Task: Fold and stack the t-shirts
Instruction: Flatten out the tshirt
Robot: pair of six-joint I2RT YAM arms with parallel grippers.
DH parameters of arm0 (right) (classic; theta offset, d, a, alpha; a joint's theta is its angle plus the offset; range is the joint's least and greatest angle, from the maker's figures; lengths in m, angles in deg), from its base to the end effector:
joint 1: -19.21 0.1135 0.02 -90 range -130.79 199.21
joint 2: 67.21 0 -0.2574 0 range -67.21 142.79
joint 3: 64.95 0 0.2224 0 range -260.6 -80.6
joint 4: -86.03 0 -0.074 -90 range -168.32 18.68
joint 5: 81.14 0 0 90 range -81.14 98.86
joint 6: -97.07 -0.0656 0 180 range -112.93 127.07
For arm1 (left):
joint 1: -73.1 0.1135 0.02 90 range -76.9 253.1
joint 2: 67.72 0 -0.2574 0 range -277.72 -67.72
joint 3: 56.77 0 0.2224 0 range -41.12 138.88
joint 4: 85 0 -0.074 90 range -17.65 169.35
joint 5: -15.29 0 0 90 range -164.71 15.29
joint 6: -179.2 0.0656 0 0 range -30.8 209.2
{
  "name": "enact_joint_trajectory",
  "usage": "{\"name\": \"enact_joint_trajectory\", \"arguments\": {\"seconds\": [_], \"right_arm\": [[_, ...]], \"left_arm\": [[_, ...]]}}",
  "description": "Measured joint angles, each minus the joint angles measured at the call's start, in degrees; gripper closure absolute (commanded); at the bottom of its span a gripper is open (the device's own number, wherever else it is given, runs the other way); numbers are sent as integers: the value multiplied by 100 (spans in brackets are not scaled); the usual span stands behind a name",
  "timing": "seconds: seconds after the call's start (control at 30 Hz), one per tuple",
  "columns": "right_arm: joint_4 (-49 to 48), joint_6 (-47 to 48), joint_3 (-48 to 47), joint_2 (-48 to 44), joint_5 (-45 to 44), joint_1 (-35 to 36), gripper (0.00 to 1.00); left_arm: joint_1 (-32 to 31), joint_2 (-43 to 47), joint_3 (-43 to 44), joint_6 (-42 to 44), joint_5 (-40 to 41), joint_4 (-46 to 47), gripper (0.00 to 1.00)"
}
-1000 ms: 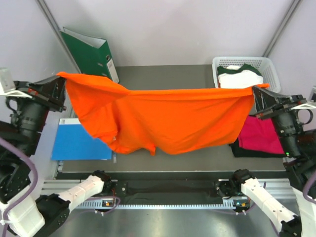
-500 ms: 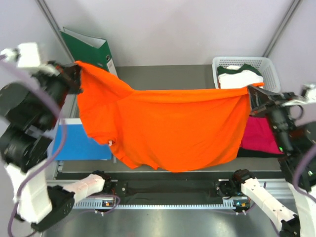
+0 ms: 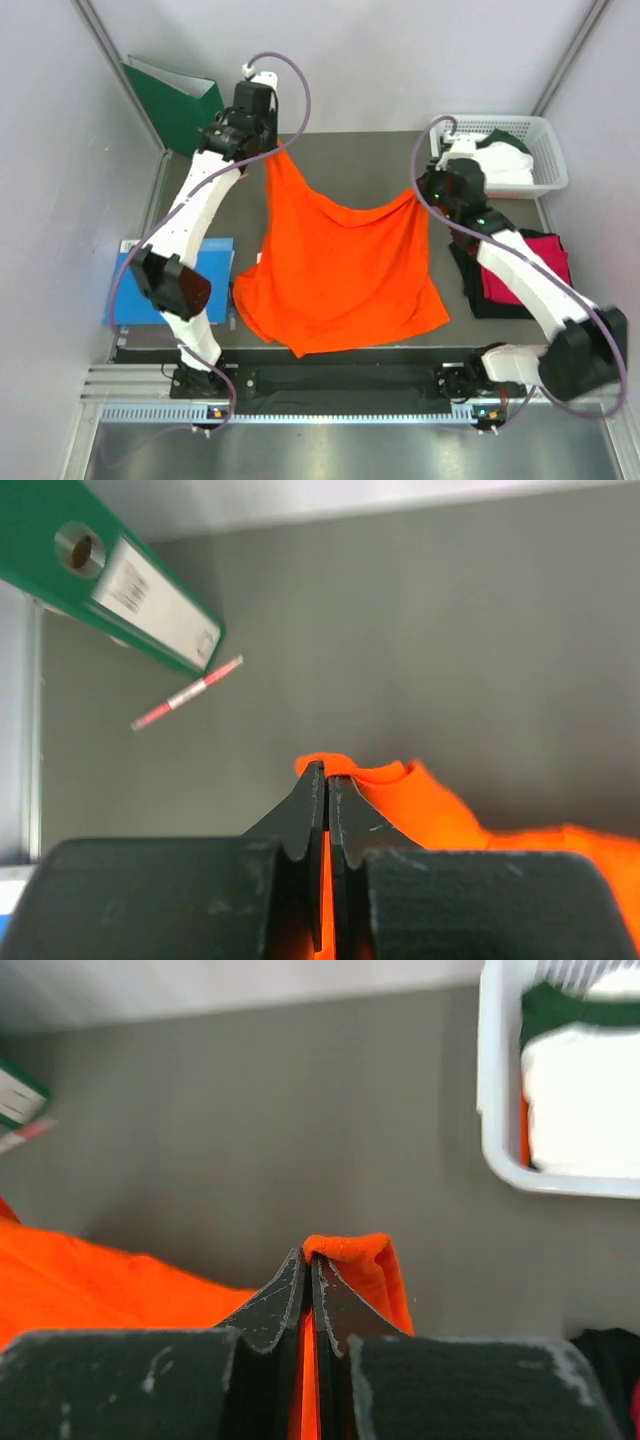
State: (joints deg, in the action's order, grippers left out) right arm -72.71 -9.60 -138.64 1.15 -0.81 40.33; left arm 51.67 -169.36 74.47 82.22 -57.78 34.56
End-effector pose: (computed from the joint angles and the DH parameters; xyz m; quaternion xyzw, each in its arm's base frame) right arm 0.2650 0.0906 0.3354 0.0198 0.7968 0.1307 0.5896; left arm 0.3632 -0.1221 0.4054 0.0361 0.8625 0.0043 0.5047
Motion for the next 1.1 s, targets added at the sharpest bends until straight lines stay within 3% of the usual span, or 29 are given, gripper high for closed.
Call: {"name": "enact_joint_trajectory", "arguments": {"seconds": [0.1, 0.3, 0.47, 0.63, 0.83, 0.97, 1.1], "right_arm": [[-149, -37, -282, 1276, 52, -201, 100], [37, -168, -2092, 3727, 308, -776, 100], [245, -199, -3235, 4577, 492, -1064, 100], [52, -197, -2695, 3989, 824, -1209, 100], [76, -46, -1690, 2076, 684, -968, 100], [107, 153, -1784, 501, 363, -619, 100], [133, 275, -2273, -470, 195, -455, 100]], "left_arm": [[203, -651, 98, -52, 13, 7, 100], [734, -1919, 837, -203, 315, -39, 100], [942, -2229, 1292, -310, 734, -74, 100], [903, -1840, 1043, -472, 780, 90, 100], [828, -90, -118, -511, 785, 348, 100], [826, 1263, -297, -444, 833, 588, 100], [813, 2221, 162, -210, 861, 614, 100]]}}
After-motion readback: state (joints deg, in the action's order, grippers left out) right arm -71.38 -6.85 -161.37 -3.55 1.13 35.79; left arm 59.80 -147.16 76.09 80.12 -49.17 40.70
